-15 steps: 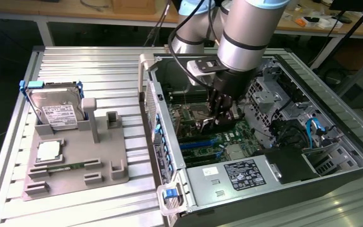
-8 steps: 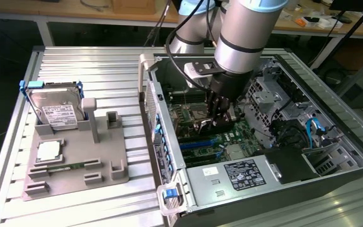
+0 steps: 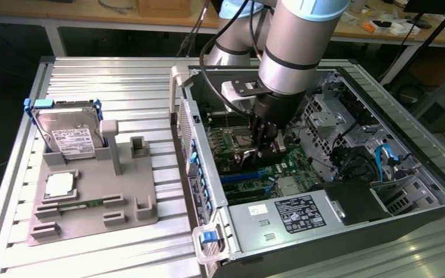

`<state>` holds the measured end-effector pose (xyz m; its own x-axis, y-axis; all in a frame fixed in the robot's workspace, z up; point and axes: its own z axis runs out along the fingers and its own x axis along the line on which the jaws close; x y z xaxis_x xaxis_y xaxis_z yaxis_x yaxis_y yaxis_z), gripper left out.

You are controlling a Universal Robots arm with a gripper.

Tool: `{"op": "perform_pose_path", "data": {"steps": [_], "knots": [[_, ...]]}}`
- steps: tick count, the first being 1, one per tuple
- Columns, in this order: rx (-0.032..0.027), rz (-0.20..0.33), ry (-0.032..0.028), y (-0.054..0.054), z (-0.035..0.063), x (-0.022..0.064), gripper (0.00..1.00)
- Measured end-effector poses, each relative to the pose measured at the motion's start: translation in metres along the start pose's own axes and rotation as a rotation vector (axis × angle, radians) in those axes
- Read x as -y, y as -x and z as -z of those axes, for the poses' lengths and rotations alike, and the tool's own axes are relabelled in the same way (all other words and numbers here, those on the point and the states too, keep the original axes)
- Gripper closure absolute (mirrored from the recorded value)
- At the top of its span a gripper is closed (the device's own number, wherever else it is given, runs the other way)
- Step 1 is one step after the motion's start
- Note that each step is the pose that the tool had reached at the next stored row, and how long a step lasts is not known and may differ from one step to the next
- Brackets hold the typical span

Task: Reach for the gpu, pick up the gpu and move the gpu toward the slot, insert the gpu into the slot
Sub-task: 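Insert the gpu into the slot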

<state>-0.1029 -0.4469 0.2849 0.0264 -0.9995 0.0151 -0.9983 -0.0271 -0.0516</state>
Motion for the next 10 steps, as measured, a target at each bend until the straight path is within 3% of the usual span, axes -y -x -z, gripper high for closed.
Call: {"op": "perform_pose_path", "data": {"steps": [10], "knots": [[0.0006,0.0,-0.0005,-0.0013,-0.0052,-0.0042,0.73]]}}
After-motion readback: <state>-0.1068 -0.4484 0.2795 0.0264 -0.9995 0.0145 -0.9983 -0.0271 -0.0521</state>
